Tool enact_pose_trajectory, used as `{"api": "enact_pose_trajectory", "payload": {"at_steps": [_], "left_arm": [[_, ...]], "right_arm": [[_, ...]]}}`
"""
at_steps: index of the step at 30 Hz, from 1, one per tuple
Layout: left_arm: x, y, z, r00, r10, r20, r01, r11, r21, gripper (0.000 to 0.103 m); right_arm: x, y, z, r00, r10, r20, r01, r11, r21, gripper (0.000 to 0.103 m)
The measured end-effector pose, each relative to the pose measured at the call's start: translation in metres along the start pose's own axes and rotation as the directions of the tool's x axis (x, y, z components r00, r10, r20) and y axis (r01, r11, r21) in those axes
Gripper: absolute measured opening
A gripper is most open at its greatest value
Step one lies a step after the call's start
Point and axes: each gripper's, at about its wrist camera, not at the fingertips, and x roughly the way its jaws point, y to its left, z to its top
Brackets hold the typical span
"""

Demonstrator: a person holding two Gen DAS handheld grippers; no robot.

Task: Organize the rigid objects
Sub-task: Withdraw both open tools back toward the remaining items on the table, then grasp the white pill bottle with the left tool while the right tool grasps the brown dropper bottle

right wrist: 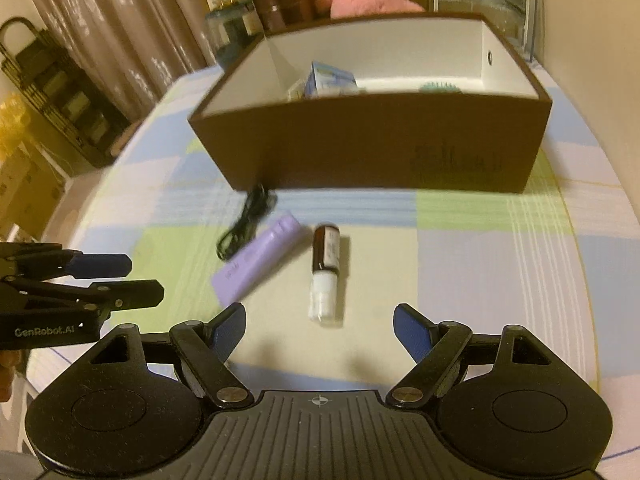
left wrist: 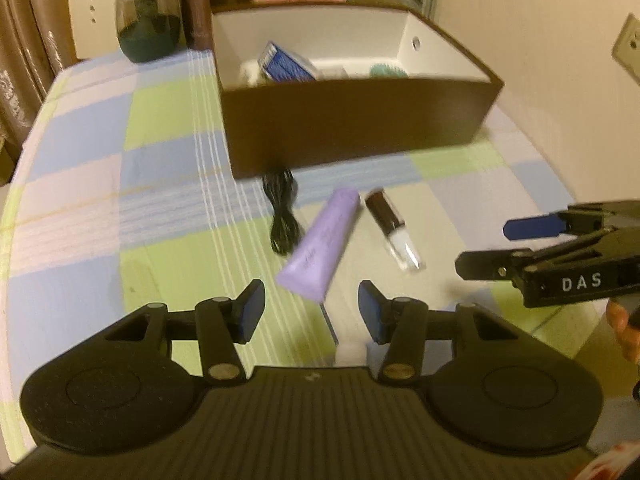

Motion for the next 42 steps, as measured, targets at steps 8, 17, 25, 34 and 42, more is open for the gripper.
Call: {"api": "enact_pose_trajectory", "payload": {"at_steps": [8, 17, 25, 34, 42], "left_arm": [[0.022, -0.011, -0.024, 0.995, -0.033, -0.092, 0.038, 0.998, 0.052, 0.048], [0.044, -0.018, -0.038, 0.987, -0.037, -0.159, 0.052, 0.994, 0.091, 0.044], [0.058, -0.023, -0.042, 0.981, -0.033, -0.19, 0.055, 0.993, 0.108, 0.042], [0.067, -0.023, -0.042, 0.98, -0.029, -0.198, 0.054, 0.991, 0.12, 0.033], [0.064, -0.017, -0.041, 0.985, -0.011, -0.173, 0.03, 0.994, 0.106, 0.024]], "right_arm": [[0.012, -0.003, -0.014, 0.999, -0.019, -0.051, 0.019, 1.0, 0.01, 0.081], [0.02, -0.007, -0.024, 0.995, -0.041, -0.094, 0.042, 0.999, 0.01, 0.081], [0.023, -0.007, -0.025, 0.994, -0.037, -0.101, 0.038, 0.999, 0.006, 0.081], [0.027, -0.005, -0.021, 0.995, -0.025, -0.096, 0.024, 1.0, -0.008, 0.081], [0.03, -0.004, -0.011, 0.997, -0.01, -0.078, 0.008, 1.0, -0.026, 0.079]]}}
